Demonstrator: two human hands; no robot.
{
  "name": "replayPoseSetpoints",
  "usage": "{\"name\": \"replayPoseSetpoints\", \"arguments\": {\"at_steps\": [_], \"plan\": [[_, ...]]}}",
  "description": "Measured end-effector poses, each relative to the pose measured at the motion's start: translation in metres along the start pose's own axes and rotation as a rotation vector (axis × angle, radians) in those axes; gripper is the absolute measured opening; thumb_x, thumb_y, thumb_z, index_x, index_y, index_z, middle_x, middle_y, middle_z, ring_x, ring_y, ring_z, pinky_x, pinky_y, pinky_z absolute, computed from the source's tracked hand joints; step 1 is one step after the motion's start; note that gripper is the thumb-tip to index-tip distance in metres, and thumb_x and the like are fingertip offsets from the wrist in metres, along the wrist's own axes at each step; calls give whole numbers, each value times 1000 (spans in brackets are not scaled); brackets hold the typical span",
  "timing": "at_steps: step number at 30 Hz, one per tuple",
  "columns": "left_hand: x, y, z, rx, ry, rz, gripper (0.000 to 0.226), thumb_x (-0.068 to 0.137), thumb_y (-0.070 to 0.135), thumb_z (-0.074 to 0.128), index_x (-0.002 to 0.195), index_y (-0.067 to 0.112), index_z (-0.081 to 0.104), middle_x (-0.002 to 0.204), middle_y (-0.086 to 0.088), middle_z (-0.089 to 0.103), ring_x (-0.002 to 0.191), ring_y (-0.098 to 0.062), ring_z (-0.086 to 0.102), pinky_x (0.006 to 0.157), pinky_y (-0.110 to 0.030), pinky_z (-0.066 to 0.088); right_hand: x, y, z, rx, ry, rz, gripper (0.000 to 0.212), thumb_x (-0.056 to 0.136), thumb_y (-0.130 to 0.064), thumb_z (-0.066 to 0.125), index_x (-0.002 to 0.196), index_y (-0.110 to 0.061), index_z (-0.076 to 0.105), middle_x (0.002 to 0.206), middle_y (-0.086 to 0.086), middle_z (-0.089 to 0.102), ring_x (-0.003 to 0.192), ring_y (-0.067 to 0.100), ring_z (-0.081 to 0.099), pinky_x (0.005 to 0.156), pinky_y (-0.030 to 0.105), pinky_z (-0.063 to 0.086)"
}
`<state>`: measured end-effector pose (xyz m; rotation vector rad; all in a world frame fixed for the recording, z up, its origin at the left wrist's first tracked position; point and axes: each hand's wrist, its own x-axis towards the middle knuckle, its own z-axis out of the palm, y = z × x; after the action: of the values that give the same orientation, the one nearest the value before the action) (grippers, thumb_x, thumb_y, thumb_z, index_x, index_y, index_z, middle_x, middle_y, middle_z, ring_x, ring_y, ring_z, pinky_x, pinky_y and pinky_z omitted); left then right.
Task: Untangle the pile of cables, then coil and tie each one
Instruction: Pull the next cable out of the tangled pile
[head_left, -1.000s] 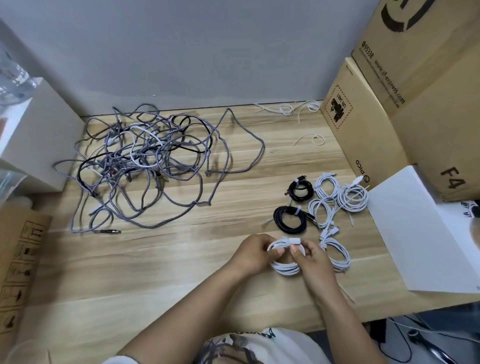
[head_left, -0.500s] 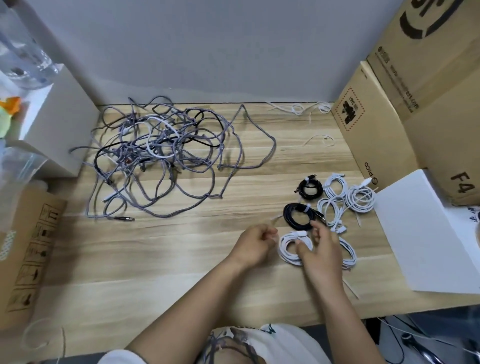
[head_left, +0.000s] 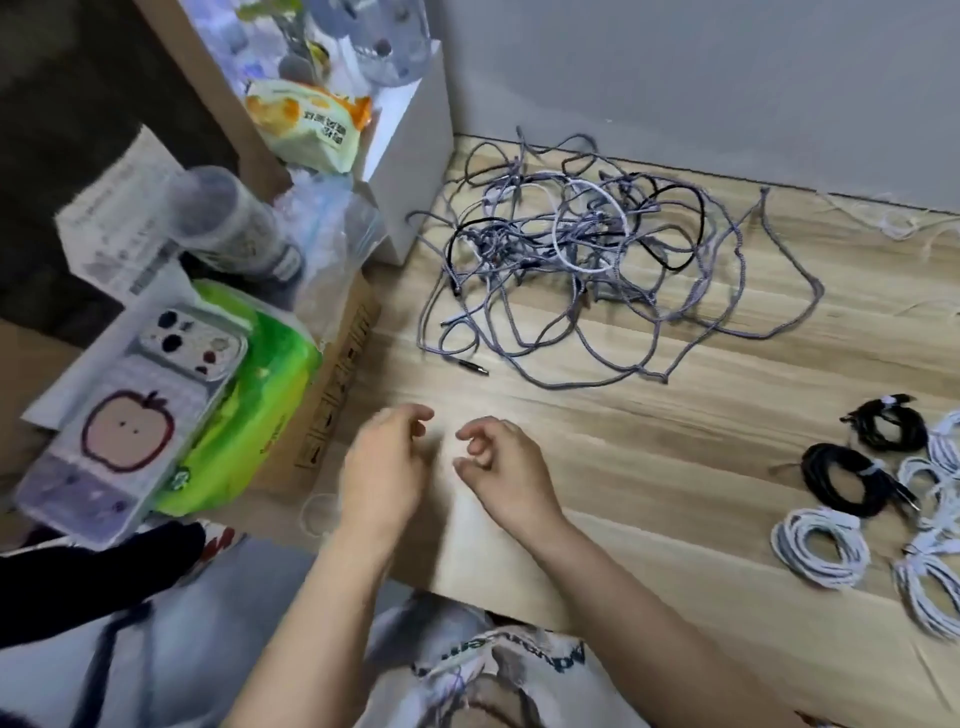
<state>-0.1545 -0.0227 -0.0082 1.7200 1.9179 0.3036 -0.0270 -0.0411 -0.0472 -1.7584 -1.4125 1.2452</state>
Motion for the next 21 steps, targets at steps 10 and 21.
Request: {"name": "replayPoseSetpoints", "arguments": {"at_steps": [10, 21], "plan": [[-24, -80, -22, 509, -114, -363, 22, 93, 20, 45, 111, 17, 58, 109, -5, 66, 100, -22, 63, 75, -28, 47, 12, -39, 108, -739, -259, -333, 27, 78, -15, 60, 103, -4, 60, 107, 15, 60, 103, 33, 53, 85, 40, 36], [6, -63, 28, 108, -127, -88, 14, 96, 22, 45, 94, 11, 53, 97, -10, 57, 90, -32, 57, 68, -35, 38, 23, -11, 48, -550, -95, -125, 17, 93, -27, 54, 99, -12, 58, 97, 8, 63, 88, 31, 60, 73, 37, 48]]}}
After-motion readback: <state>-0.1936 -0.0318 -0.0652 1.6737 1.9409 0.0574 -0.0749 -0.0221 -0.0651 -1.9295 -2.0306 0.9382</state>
